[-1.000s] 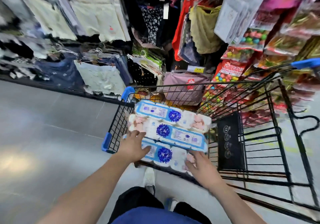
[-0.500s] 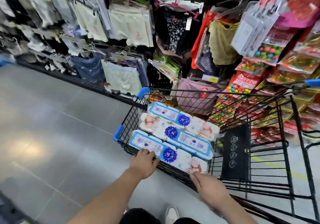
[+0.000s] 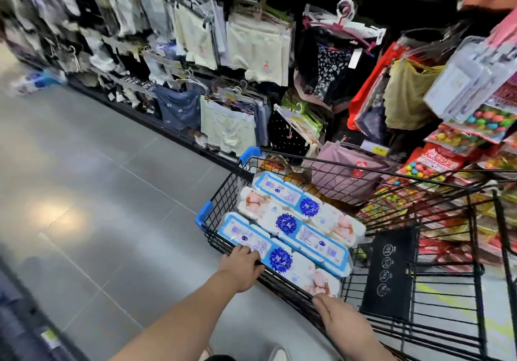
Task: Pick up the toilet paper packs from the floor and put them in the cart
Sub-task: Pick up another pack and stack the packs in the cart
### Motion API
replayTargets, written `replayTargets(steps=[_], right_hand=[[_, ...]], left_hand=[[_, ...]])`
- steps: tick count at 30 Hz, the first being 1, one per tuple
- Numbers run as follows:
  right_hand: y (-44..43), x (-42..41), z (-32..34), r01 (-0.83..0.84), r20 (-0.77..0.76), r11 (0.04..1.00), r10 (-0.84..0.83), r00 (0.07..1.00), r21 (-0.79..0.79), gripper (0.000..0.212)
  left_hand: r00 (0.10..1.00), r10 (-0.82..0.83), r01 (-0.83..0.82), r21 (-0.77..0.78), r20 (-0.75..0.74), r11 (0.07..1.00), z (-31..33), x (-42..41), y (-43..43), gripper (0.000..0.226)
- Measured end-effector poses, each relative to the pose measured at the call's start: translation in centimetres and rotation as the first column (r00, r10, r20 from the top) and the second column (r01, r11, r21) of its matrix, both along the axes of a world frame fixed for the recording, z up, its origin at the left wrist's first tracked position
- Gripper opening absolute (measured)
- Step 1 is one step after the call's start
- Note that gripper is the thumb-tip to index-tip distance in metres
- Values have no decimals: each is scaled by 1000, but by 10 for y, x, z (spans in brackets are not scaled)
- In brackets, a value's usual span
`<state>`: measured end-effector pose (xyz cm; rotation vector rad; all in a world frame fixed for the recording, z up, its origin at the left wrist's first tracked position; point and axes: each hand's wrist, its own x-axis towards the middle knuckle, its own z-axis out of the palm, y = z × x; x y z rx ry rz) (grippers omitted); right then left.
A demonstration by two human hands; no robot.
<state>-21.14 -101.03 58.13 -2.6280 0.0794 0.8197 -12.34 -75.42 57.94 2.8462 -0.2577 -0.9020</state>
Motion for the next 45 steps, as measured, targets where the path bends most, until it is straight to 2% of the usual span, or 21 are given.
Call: replayTargets(steps=[1, 2, 4, 6, 9, 10, 13, 17, 22, 26, 31, 33, 35, 39, 45], right_hand=[[8, 1, 3, -9, 2, 1000, 9, 1000, -17, 78], [15, 3, 4, -20, 8, 999, 20, 1000, -31, 77], [28, 6, 2, -18, 17, 999, 19, 1000, -37, 99], [42, 10, 2, -28, 26, 999, 28, 999, -27, 103], [66, 19, 6, -77, 3, 997, 77, 997, -19, 73], [75, 22, 6, -80, 13, 997, 80, 997, -5, 72], [100, 30, 5, -77, 27, 997, 77, 997, 24, 99], [137, 43, 8, -102, 47, 994, 100, 994, 36, 101], [186, 63, 14, -167, 44, 986, 168, 985, -22, 68], [221, 80, 15, -152, 47, 988, 153, 987, -23, 102], [263, 107, 7, -129, -11, 990, 130, 991, 52, 114], [281, 121, 5, -133, -51, 988, 138, 989, 84, 102], [298, 134, -1, -145, -78, 986, 152, 985, 86, 74], [333, 157, -8, -220, 6, 975, 220, 975, 32, 49], [395, 206, -12, -254, -1, 962, 255, 967, 98, 50]], left_hand=[[1000, 6, -6, 0, -3, 1000, 0, 1, 6, 46], [1000, 12, -12, -1, 1, 1000, 1, 2, 13, 46], [1000, 23, -23, -9, 10, 1000, 3, 5, 26, 46], [999, 35, -34, -18, 12, 999, 4, 7, 41, 45], [999, 48, -48, -17, 9, 999, 4, 11, 66, 45], [999, 48, -48, -12, 7, 999, 4, 14, 75, 45], [999, 34, -34, 6, -20, 999, 1, 21, 104, 49], [999, 18, -17, 24, -49, 1000, -1, 25, 145, 59], [997, 17, -16, 17, -73, 1000, 0, 33, 192, 67], [996, 25, -24, 19, -83, 1000, -5, 45, 230, 72], [992, 66, -66, 9, -112, 998, -3, 65, 271, 75], [989, 83, -84, -10, -126, 996, -2, 75, 288, 78], [986, 88, -92, -22, -141, 996, -1, 87, 307, 79], [982, 122, -127, -27, -145, 992, 1, 111, 344, 75], [984, 114, -112, 24, -135, 993, 7, 156, 407, 69]])
